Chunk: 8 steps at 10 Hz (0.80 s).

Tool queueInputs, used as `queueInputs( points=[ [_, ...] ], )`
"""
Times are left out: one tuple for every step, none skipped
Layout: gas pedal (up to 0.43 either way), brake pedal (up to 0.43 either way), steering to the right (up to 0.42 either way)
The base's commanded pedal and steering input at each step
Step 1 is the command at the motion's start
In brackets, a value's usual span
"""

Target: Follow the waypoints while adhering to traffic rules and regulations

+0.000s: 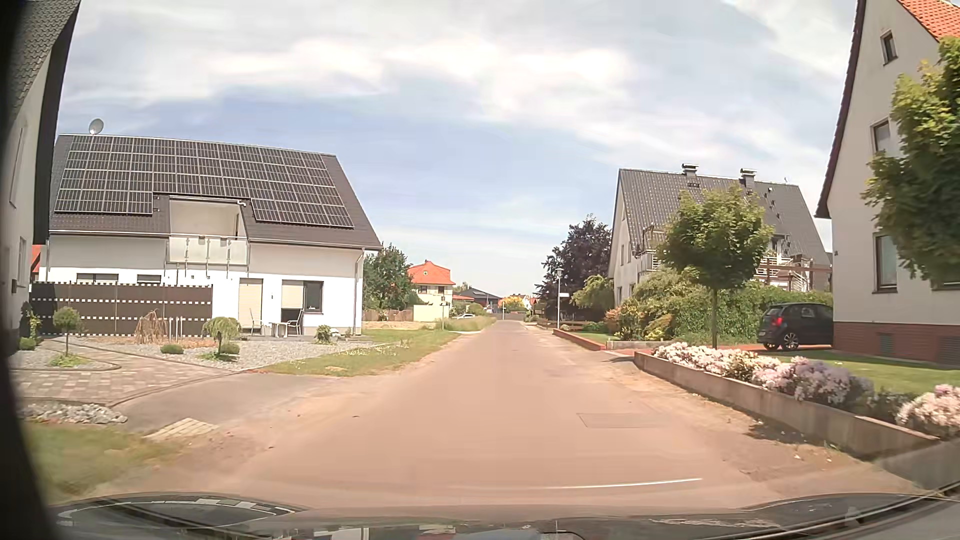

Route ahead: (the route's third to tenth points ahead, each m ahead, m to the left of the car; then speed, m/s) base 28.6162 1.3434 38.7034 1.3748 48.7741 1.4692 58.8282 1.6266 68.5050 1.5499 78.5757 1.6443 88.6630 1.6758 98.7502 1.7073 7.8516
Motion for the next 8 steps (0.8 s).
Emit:
queueInputs(
  points=[
    [0.0, 0.0, 0.004],
    [0.0, 0.0, 0.004],
    [0.0, 0.0, 0.004],
    [0.0, 0.0, 0.004],
    [0.0, 0.0, 0.004],
    [0.0, 0.0, 0.004],
    [0.0, 0.0, 0.004],
    [0.0, 0.0, 0.004]
  ],
)
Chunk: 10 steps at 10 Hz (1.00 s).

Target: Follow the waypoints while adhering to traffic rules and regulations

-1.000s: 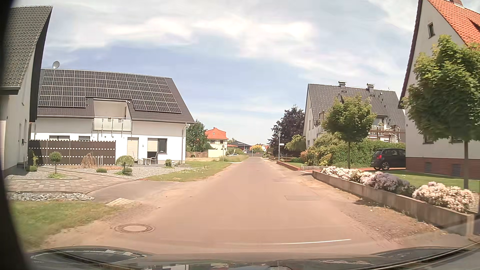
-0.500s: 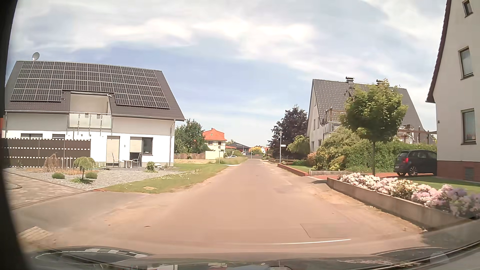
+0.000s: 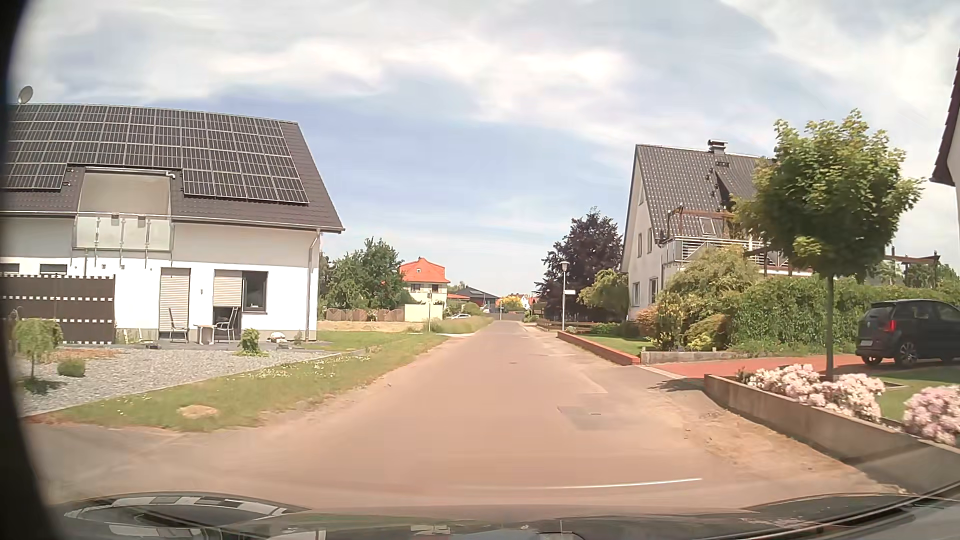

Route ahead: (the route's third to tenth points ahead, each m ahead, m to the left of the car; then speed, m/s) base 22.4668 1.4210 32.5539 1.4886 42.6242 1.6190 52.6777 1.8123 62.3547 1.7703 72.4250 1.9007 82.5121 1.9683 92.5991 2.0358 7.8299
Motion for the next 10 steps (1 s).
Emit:
queueInputs(
  points=[
    [0.0, 0.0, 0.004],
    [0.0, 0.0, 0.004],
    [0.0, 0.0, 0.004],
    [0.0, 0.0, 0.004],
    [0.0, 0.0, 0.004],
    [0.0, 0.0, 0.004],
    [0.0, 0.0, 0.004],
    [0.0, 0.0, 0.004],
    [0.0, 0.0, 0.004],
    [0.0, 0.0, 0.004]
  ],
)
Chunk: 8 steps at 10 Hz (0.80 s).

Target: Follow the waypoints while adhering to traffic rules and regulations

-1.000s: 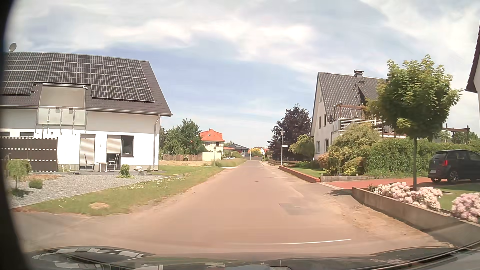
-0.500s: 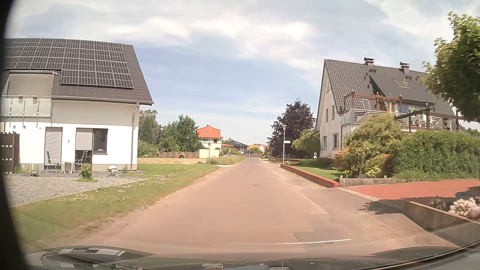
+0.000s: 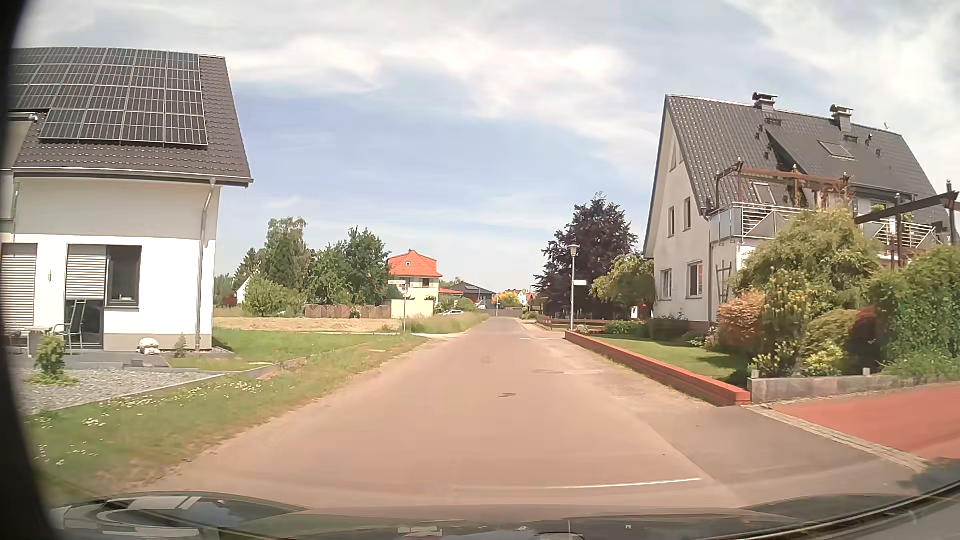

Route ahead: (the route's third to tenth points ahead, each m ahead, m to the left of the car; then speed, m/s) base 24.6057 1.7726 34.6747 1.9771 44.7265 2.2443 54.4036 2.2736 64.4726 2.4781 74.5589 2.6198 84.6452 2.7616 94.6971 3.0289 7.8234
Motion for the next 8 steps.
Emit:
queueInputs(
  points=[
    [0.0, 0.0, 0.004],
    [0.0, 0.0, 0.002],
    [0.0, 0.0, 0.001],
    [0.0, 0.0, 0.001],
    [0.0, 0.0, 0.0],
    [0.0, 0.0, 0.0],
    [0.0, 0.0, 0.0],
    [0.0, 0.0, 0.0]
  ],
)
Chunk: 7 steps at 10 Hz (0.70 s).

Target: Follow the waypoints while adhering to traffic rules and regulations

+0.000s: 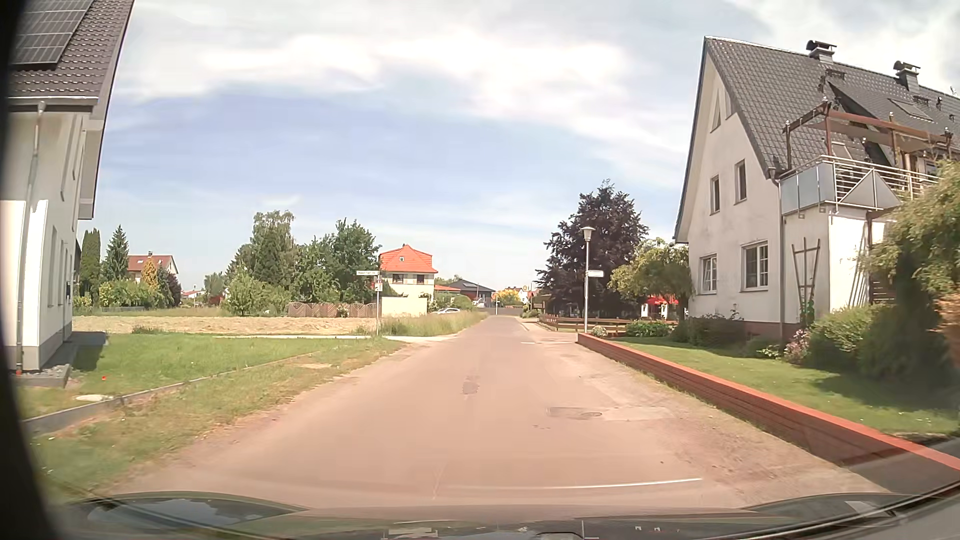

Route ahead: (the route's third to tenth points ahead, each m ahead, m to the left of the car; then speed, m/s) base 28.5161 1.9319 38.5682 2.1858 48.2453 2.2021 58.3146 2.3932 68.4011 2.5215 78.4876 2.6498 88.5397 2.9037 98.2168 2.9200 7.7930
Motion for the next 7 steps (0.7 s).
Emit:
queueInputs(
  points=[
    [0.0, 0.0, 0.0],
    [0.0, 0.0, 0.0],
    [0.0, 0.0, 0.0],
    [0.0, 0.0, 0.0],
    [0.0, 0.0, 0.0],
    [0.0, 0.0, 0.0],
    [0.0, 0.0, 0.0]
  ],
)
